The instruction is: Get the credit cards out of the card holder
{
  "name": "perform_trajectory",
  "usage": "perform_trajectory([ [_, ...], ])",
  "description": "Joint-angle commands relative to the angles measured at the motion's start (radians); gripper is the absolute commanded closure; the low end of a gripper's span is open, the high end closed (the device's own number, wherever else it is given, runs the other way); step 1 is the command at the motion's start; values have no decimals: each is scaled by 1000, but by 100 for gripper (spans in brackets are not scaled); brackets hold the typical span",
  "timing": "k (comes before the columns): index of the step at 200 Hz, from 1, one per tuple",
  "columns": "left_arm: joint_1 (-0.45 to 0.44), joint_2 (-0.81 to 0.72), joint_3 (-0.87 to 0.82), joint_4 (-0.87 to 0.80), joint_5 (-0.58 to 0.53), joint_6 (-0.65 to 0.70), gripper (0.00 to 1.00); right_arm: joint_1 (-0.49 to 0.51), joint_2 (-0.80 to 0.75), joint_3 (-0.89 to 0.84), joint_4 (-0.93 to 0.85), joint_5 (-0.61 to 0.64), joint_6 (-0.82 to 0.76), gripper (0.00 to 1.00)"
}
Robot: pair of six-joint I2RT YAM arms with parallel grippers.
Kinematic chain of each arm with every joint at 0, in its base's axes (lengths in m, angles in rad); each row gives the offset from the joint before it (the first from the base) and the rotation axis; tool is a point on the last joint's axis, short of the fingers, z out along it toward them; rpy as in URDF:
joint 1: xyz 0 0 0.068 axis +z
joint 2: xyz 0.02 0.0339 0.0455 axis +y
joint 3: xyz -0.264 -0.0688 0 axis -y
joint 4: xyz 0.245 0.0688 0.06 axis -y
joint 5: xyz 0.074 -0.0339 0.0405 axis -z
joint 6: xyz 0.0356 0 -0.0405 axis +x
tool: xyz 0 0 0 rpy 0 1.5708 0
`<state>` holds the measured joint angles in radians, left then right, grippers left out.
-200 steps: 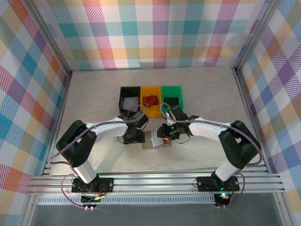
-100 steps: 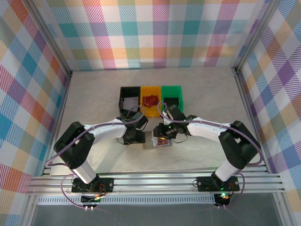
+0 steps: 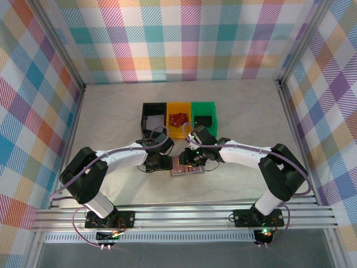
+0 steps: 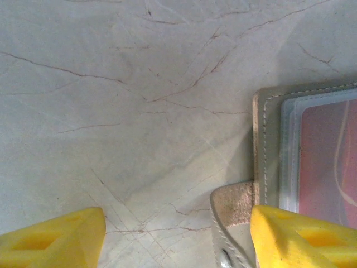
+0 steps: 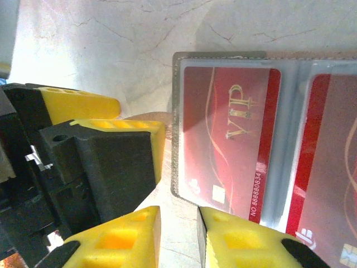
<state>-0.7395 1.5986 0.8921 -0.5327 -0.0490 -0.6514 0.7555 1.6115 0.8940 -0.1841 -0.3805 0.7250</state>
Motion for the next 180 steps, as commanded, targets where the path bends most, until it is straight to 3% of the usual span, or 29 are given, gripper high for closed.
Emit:
perform_trajectory([
  [1, -5, -39, -7, -65, -44, 28, 30, 5, 19, 31, -31, 21, -2, 76],
  [45, 9, -85, -22, -60, -33, 23, 29, 5, 44, 36, -41, 38, -21, 73],
  [180, -8, -37, -12, 24, 85, -58, 28, -2, 120, 68, -68, 109, -23, 71],
])
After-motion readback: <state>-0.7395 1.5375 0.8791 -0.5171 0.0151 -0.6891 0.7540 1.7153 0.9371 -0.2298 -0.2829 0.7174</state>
